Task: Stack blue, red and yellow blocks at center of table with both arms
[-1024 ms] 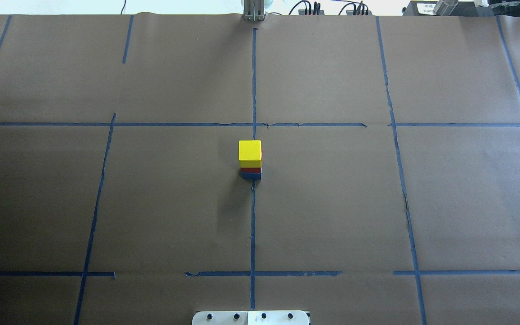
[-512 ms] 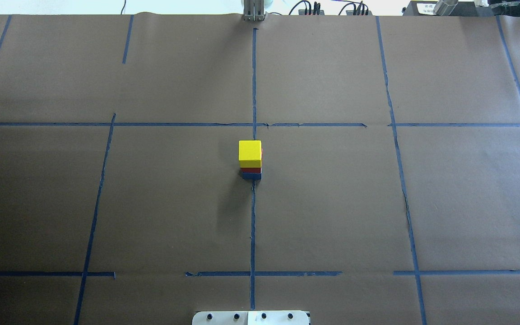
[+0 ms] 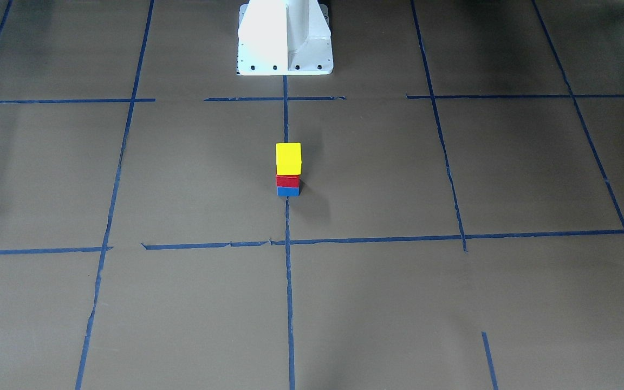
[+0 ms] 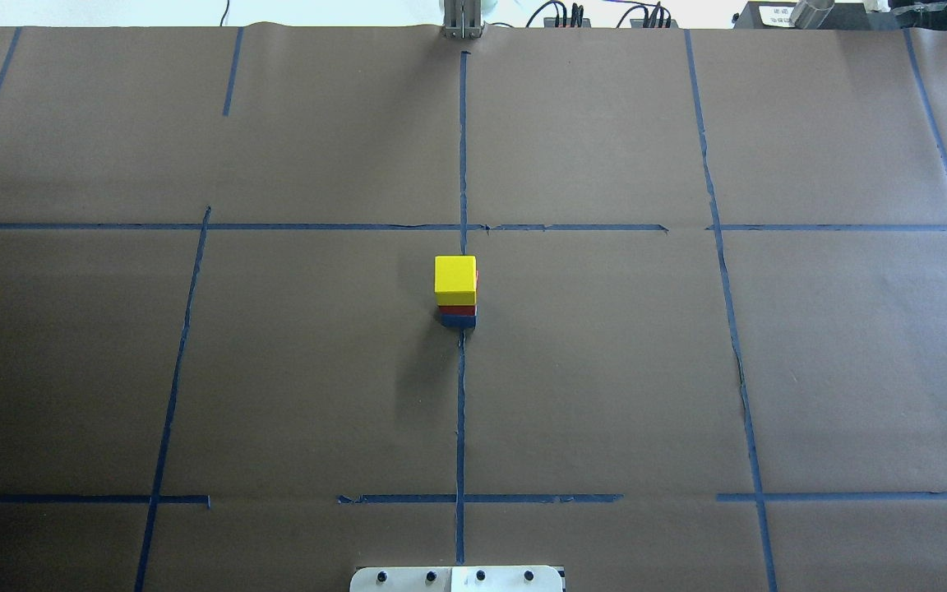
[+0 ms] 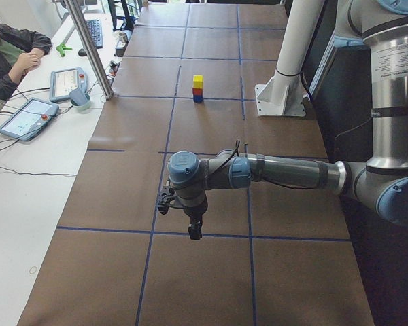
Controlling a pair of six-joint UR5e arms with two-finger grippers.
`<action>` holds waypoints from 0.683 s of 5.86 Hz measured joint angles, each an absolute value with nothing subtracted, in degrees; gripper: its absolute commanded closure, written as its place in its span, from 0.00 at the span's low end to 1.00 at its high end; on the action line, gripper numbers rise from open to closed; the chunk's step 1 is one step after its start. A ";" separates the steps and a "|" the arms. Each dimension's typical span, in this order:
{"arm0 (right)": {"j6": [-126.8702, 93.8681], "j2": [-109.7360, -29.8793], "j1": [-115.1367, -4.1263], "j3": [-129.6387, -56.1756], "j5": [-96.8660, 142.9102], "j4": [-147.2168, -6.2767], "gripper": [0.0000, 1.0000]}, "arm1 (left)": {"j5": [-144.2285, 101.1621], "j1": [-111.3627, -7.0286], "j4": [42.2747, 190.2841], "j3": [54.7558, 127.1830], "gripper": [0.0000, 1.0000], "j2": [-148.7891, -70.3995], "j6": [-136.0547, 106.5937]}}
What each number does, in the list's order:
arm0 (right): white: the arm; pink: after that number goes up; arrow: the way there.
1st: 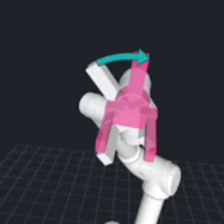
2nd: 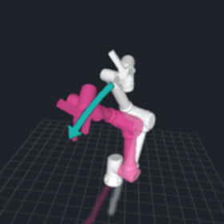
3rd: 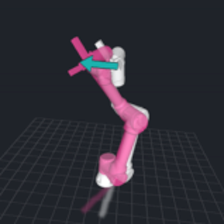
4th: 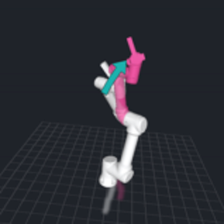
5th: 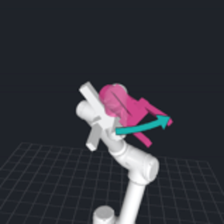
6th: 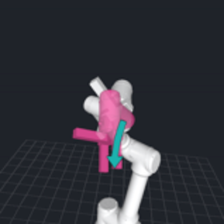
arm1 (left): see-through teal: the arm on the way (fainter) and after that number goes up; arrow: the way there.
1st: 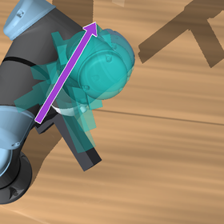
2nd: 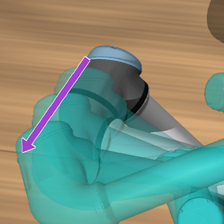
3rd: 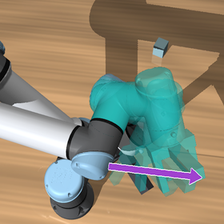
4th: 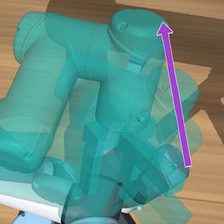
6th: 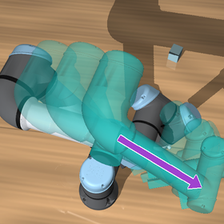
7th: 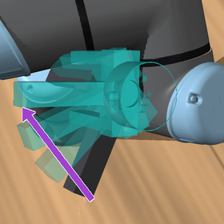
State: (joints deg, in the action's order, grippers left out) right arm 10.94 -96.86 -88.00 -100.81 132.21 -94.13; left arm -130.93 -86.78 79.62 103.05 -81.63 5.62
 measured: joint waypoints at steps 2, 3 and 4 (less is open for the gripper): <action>10.93 -96.87 -87.98 -100.72 132.27 -94.13 0.00 | -131.01 -86.69 79.51 103.06 0.00 -81.57 5.63; 10.94 -96.91 -87.98 -100.58 132.22 -94.15 0.00 | -130.92 -86.67 79.44 102.80 0.00 -81.49 5.57; 10.81 -96.93 -87.98 -100.38 132.17 -94.20 0.00 | -130.86 -86.66 79.36 102.47 0.00 -81.34 5.46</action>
